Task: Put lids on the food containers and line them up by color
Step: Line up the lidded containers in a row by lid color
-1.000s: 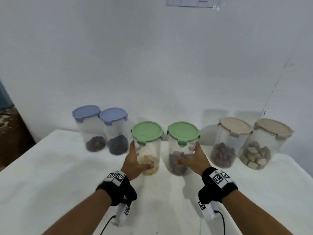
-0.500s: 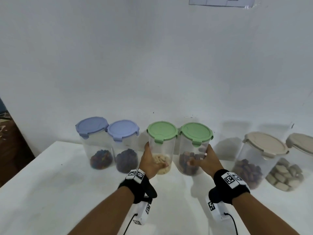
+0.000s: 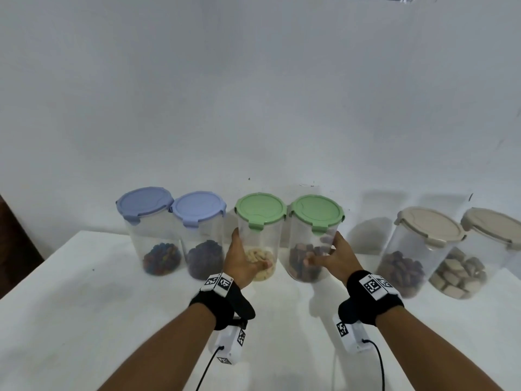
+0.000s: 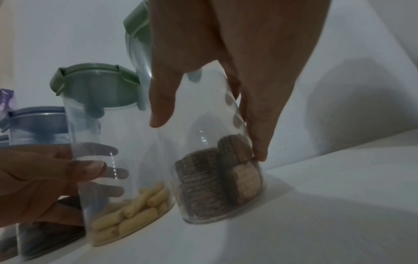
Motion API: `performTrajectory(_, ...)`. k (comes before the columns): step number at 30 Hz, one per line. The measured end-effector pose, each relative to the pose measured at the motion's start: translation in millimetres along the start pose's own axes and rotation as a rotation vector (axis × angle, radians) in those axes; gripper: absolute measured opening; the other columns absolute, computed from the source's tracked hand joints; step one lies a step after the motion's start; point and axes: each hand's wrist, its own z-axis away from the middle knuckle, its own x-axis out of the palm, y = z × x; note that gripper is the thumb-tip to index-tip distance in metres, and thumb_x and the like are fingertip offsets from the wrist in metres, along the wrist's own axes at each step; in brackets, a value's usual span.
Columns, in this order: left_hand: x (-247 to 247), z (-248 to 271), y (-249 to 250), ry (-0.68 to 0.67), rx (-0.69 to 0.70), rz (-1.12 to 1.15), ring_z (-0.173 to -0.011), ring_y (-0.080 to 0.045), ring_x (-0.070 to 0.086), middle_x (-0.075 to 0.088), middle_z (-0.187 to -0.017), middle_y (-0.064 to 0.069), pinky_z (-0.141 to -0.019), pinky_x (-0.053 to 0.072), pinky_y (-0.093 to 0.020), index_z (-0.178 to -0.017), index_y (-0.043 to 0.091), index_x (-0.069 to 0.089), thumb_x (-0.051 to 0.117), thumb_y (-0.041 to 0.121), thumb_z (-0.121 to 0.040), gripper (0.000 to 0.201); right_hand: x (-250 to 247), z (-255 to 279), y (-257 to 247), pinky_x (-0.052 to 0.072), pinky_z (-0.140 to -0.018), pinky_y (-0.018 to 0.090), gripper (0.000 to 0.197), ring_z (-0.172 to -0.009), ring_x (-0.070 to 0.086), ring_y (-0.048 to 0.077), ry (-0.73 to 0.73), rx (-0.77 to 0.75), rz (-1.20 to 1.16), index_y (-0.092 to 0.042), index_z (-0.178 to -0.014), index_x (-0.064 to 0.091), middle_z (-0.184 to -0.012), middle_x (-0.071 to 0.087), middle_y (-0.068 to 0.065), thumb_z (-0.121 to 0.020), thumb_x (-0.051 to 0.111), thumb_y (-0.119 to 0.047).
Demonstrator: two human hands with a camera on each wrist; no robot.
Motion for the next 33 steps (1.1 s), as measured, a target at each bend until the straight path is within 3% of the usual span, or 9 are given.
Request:
performTrajectory(5,-5,11,7,0.019,0.019,0.022,-0.116,-0.027,0.060,0.058,-0.129,-0.004,-0.097,0.052,-0.049,-0.136,0.030,0.028,0.088,0.045,-0.032,0.121,1,7,-1,0.048,-0.059,0.012,0.081,-0.087,0.056,0.008,-0.020,-0.004,-0.011,-0.009,-0.128,0.044,-0.117,0.050,0.006,-0.059,0.082,0.009)
performTrajectory(9,-6,16,12,0.016,0.014,0.065,-0.113,-0.027,0.061,0.059,-0.126,-0.005,-0.095,0.053,-0.050,-0.135,0.029,0.030,0.086,0.042,-0.031,0.119,2,8,-2,0.043,-0.066,0.016,0.080,-0.103,0.053,0.022,0.000,-0.010,0.038,-0.012,-0.126,0.047,-0.121,0.051,0.006,-0.058,0.086,0.001)
performTrajectory(12,-5,16,14,0.026,0.007,0.079,-0.112,-0.028,0.061,0.060,-0.124,-0.005,-0.095,0.053,-0.051,-0.132,0.031,0.031,0.086,0.040,-0.031,0.116,1,5,-3,0.040,-0.066,0.012,0.083,-0.100,0.053,0.014,-0.013,-0.010,0.063,-0.013,-0.128,0.048,-0.127,0.052,0.007,-0.056,0.087,-0.002)
performTrajectory(15,-5,19,19,0.035,0.008,0.068,-0.113,-0.027,0.060,0.059,-0.124,-0.005,-0.096,0.051,-0.051,-0.134,0.029,0.031,0.091,0.025,-0.040,0.112,1,4,-3,0.040,-0.068,0.013,0.091,-0.100,0.054,0.009,-0.030,-0.008,0.083,-0.014,-0.133,0.046,-0.130,0.051,0.007,-0.053,0.090,-0.008)
performTrajectory(17,-4,20,19,0.041,0.015,0.056,-0.114,-0.026,0.058,0.058,-0.125,-0.005,-0.098,0.051,-0.050,-0.136,0.024,0.031,0.092,0.007,-0.051,0.106,2,4,-1,0.041,-0.072,0.015,0.099,-0.108,0.054,0.016,-0.039,-0.011,0.101,-0.016,-0.133,0.045,-0.131,0.052,0.007,-0.045,0.091,-0.019)
performTrajectory(19,-4,19,17,0.048,0.017,0.054,-0.115,-0.026,0.056,0.057,-0.126,-0.006,-0.099,0.050,-0.049,-0.137,0.021,0.031,0.090,0.001,-0.055,0.103,4,4,0,0.045,-0.078,0.020,0.106,-0.113,0.055,0.024,-0.038,-0.009,0.114,-0.018,-0.132,0.046,-0.131,0.052,0.006,-0.037,0.090,-0.029)
performTrajectory(26,-7,19,13,0.077,0.005,0.019,-0.119,-0.029,0.054,0.055,-0.130,-0.009,-0.101,0.048,-0.050,-0.141,0.019,0.029,0.092,0.006,-0.052,0.110,4,5,0,0.044,-0.075,0.019,0.098,-0.113,0.054,0.025,-0.048,-0.004,0.118,-0.016,-0.135,0.044,-0.135,0.049,0.009,-0.049,0.090,-0.014)
performTrajectory(33,-12,19,10,0.090,0.011,0.020,-0.119,-0.029,0.055,0.056,-0.129,-0.008,-0.100,0.049,-0.051,-0.142,0.021,0.029,0.092,0.009,-0.050,0.112,7,8,-6,0.041,-0.071,0.014,0.104,-0.110,0.052,0.015,-0.064,-0.019,0.141,-0.016,-0.136,0.043,-0.135,0.050,0.008,-0.042,0.086,-0.023)
